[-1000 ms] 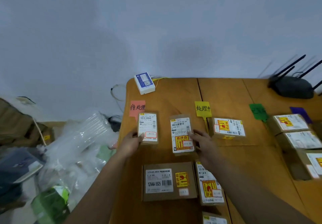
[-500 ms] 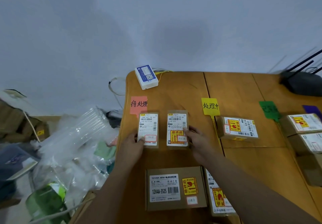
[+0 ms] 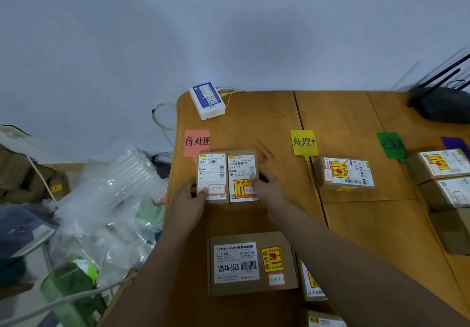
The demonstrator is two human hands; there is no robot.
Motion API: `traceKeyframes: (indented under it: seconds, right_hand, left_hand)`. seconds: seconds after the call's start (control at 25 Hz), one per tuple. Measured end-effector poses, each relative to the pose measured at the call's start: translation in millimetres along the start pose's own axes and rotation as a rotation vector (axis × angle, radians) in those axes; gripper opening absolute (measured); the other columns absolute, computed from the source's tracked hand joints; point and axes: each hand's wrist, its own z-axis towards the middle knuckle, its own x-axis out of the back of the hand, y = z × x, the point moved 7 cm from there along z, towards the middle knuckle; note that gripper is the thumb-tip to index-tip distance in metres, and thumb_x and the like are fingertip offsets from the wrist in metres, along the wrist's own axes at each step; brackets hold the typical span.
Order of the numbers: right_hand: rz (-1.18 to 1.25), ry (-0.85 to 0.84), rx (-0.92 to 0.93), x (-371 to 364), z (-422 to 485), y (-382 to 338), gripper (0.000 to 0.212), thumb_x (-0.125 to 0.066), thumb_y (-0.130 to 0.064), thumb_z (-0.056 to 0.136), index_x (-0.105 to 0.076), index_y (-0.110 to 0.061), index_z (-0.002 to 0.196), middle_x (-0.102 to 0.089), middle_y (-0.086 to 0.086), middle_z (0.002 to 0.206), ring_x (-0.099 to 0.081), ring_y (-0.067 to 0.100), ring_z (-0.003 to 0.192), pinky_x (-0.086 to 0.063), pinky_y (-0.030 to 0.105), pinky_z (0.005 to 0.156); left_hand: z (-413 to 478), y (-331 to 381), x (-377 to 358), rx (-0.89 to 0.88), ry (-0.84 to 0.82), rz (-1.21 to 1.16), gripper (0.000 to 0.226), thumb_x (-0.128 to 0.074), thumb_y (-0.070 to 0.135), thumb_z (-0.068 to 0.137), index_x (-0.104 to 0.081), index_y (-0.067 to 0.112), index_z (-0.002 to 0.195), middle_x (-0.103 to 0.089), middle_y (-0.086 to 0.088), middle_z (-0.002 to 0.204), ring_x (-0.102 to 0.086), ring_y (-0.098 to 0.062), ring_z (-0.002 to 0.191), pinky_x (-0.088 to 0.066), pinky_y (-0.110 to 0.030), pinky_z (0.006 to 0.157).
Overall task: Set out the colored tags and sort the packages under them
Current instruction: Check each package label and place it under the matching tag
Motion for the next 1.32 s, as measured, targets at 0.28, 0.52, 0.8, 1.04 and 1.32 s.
traceKeyframes:
  seconds: [0.28,0.52,0.8,1.04,1.32]
  right_hand:
    - [-0.338,0.020,0.127,56,-59,20,0.058,-0.070,-0.034,0.098,-0.048,-0.025,0.151,-0.055,0.002,0.150,-0.053,0.023,0.137,-0.050,0.039,0.105]
    - [-0.347,-0.013,0.156,60,-104,55,0.059,-0.067,-0.031,0.100,-0.043,-0.033,0.154,-0.040,0.000,0.163,-0.037,0.025,0.150,-0.037,0.037,0.111]
    - [-0.377,0.006,0.128,52,-110,65,0.065,-0.069,-0.035,0.097,-0.041,-0.032,0.155,-0.036,0.004,0.165,-0.033,0.027,0.152,-0.037,0.046,0.118]
    - [-0.189,-0.002,0.169,67,-129,48,0.057,-0.070,-0.031,0.098,-0.047,-0.033,0.150,-0.048,-0.001,0.157,-0.044,0.021,0.144,-0.041,0.033,0.103]
    - [-0.004,-0.101,0.396,166,-186,-53,0.044,-0.071,-0.038,0.097,-0.056,-0.040,0.139,-0.060,-0.009,0.141,-0.060,0.007,0.124,-0.053,0.029,0.092]
  left_hand:
    - [-48,-36,16,0.157,0.103,0.102,0.049,-0.057,0.056,0.099,-0.061,0.021,0.132,-0.071,-0.008,0.128,-0.067,-0.031,0.112,-0.052,-0.047,0.092]
    - [-114,-78,-16,0.297,-0.089,0.103,0.050,-0.055,0.054,0.101,-0.068,0.018,0.132,-0.075,-0.002,0.105,-0.064,-0.018,0.089,-0.044,-0.031,0.073]
    - [-144,-70,-43,0.296,-0.068,-0.223,0.046,-0.076,0.030,0.094,-0.060,0.010,0.133,-0.070,-0.005,0.114,-0.066,-0.017,0.092,-0.050,-0.026,0.066]
    - [-156,-41,-15,0.217,-0.040,-0.417,0.036,-0.082,0.018,0.087,-0.063,0.013,0.117,-0.074,-0.006,0.110,-0.072,-0.022,0.095,-0.054,-0.029,0.065]
    - [-208,75,35,0.083,0.096,-0.761,0.034,-0.079,0.017,0.091,-0.061,0.010,0.120,-0.080,-0.018,0.108,-0.078,-0.037,0.097,-0.062,-0.052,0.092]
